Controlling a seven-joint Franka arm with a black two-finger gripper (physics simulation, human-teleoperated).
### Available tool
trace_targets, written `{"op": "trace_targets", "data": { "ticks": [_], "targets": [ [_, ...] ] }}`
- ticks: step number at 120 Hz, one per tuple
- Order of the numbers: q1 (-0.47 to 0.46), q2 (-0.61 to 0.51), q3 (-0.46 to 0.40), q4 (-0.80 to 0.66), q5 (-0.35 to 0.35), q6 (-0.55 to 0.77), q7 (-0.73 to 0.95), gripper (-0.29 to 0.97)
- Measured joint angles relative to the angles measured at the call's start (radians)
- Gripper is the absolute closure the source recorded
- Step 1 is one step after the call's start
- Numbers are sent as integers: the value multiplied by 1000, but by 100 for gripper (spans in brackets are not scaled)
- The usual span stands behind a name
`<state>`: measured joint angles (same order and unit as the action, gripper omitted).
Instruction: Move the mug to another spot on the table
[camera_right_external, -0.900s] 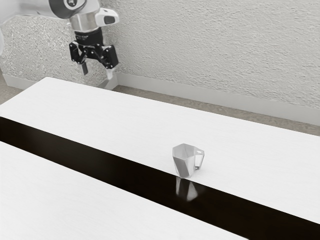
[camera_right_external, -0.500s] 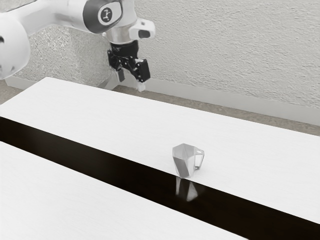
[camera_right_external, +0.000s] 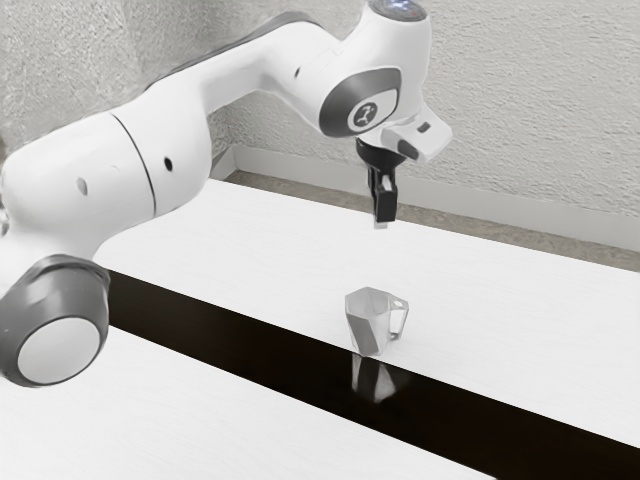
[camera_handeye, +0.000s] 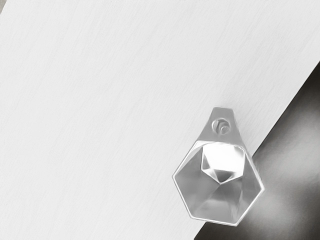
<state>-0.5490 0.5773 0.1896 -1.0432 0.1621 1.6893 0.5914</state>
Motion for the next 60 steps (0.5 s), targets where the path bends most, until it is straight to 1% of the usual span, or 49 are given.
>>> {"op": "trace_targets", "data": {
  "ticks": [20, 38, 48, 60],
  "targets": [
    [1, 85, 0, 53, 15, 8, 94, 0],
    [3, 137, -7, 59, -1, 21, 158, 0],
    [3, 161, 1, 59, -26, 30, 186, 0],
    [7, 190, 14, 58, -90, 41, 214, 0]
  ]
}}
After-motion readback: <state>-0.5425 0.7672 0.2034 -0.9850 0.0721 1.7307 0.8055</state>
